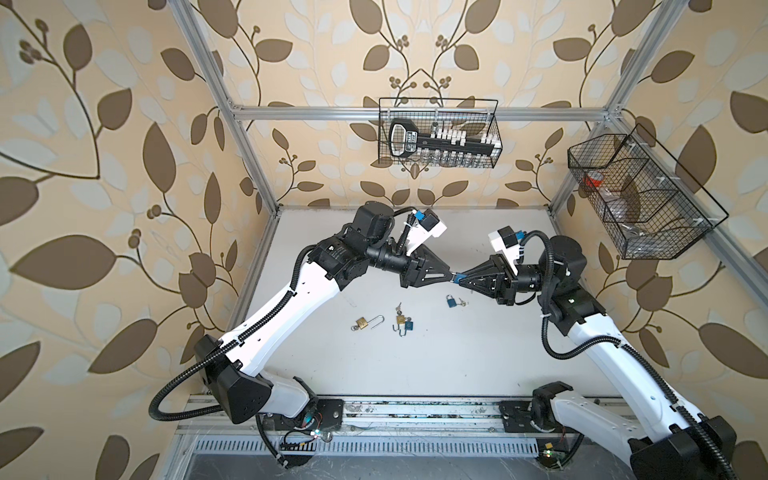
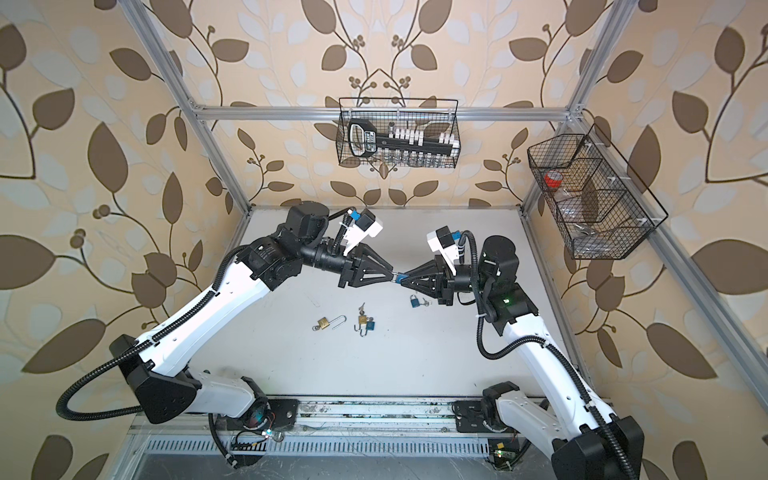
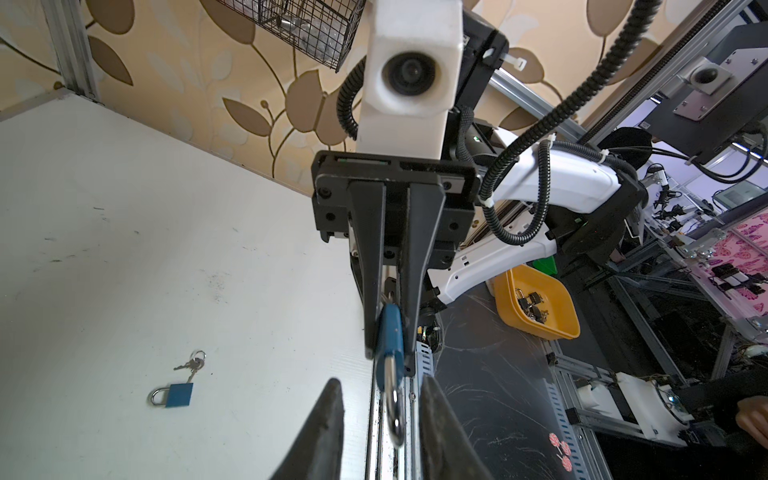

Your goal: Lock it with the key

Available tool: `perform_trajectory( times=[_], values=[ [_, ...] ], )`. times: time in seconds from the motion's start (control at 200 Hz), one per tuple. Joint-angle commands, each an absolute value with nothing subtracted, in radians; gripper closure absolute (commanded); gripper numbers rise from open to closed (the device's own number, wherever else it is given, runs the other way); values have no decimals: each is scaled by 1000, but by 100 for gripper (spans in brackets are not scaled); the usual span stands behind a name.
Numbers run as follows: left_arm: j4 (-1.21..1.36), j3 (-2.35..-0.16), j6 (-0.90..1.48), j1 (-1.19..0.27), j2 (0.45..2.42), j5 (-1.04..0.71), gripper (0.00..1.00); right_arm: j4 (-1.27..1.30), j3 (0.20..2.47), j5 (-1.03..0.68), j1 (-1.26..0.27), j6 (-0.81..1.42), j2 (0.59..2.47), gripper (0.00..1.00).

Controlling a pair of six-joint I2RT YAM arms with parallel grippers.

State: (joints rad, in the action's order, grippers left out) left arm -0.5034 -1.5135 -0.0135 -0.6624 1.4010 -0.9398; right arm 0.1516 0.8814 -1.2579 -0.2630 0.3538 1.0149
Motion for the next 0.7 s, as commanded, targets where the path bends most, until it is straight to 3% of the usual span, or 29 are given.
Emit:
perform_trajectory(
  times=[0.0,0.06,0.165,0.4,0.695],
  values=[
    [-518,-1557,-50,-675,1384,-936,72,158,916,-1293,-259,347,1003,100],
    [-525,-1561,-53,-675,1385,-933,61,160,919,-1295,-260,348,1005,100],
    [-533,-1561,-60,-675,1381,-930,59,166,920,-1295,-259,351,1005,100],
    [-534,-1558,-66,-675,1380,-921,75,168,915,-1294,-259,351,1003,100],
    [-548,-1551,-112,-675,1367,-864,81,159,931,-1322,-259,379,1003,100]
  ],
)
